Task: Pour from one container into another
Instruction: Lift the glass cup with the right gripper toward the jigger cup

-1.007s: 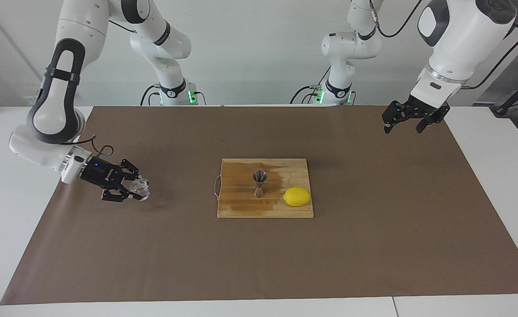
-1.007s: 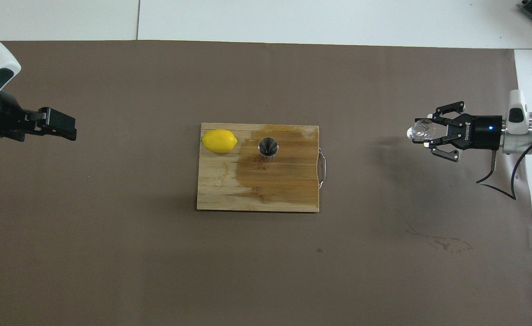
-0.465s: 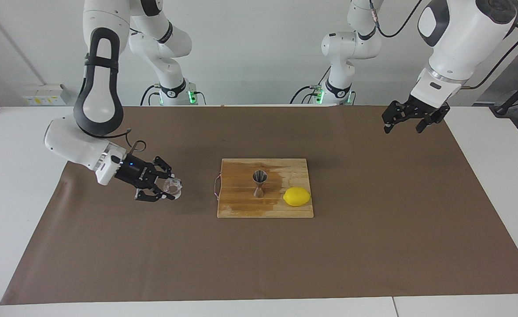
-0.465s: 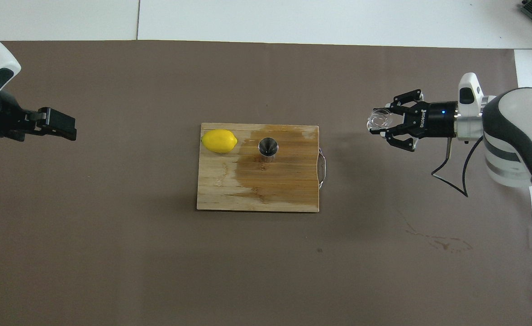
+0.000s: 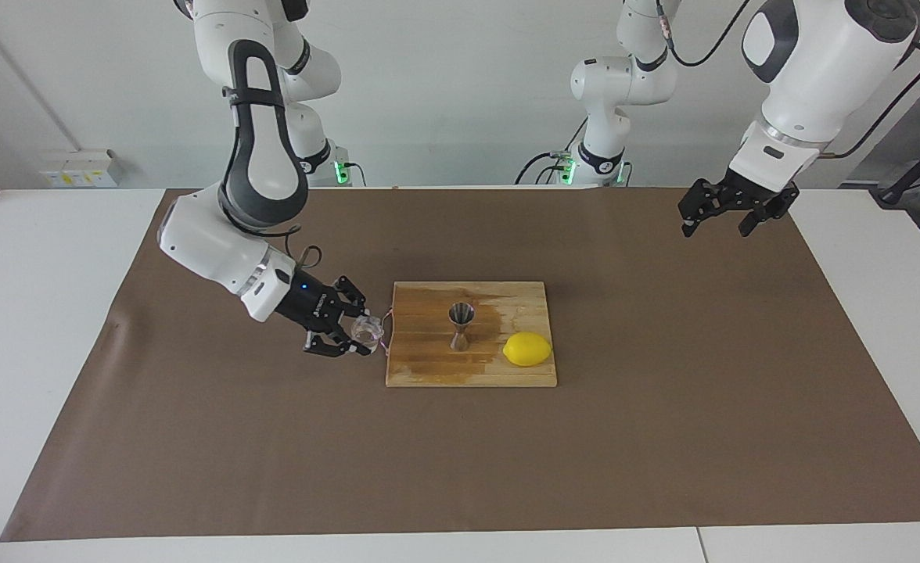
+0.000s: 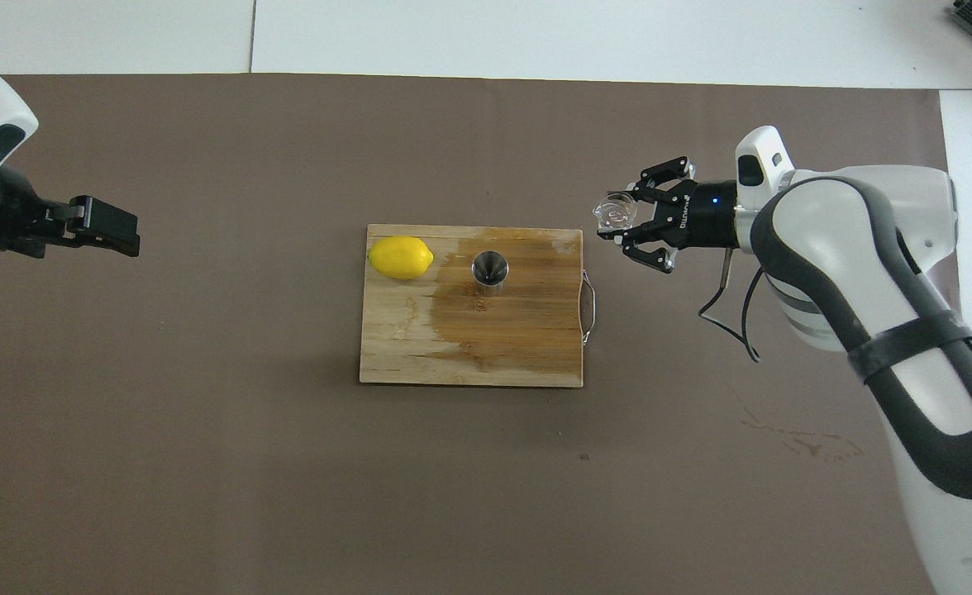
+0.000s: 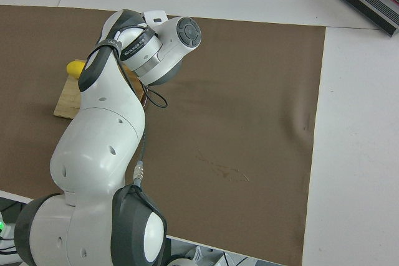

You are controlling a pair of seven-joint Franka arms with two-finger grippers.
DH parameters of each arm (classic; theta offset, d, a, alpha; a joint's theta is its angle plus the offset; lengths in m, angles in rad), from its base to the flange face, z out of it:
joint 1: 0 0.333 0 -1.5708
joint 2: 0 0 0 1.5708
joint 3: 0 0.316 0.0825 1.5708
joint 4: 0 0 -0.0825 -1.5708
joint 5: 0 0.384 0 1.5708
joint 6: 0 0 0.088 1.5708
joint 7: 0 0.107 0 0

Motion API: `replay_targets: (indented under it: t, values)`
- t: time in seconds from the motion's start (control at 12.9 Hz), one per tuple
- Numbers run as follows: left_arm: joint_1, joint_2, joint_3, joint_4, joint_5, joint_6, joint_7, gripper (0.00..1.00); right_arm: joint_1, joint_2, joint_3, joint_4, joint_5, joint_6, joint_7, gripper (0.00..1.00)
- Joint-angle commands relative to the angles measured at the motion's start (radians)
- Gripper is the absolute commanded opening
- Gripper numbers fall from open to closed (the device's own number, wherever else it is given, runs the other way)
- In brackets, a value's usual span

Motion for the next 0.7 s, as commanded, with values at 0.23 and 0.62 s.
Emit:
replay_targets:
  t: [0.23,0.62]
  values:
    - [-0.003,-0.031,0.005,-0.038,0.016,0.009,0.002,1.0,0.08,-0.013,0.004,-0.004,0.041,0.061,0.051,0.0]
    - [-0.003,-0.031,0.005,-0.038,0.016,0.009,0.002,1.0,0.115,-0.039,0.01,-0.017,0.04,0.057,0.08,0.0]
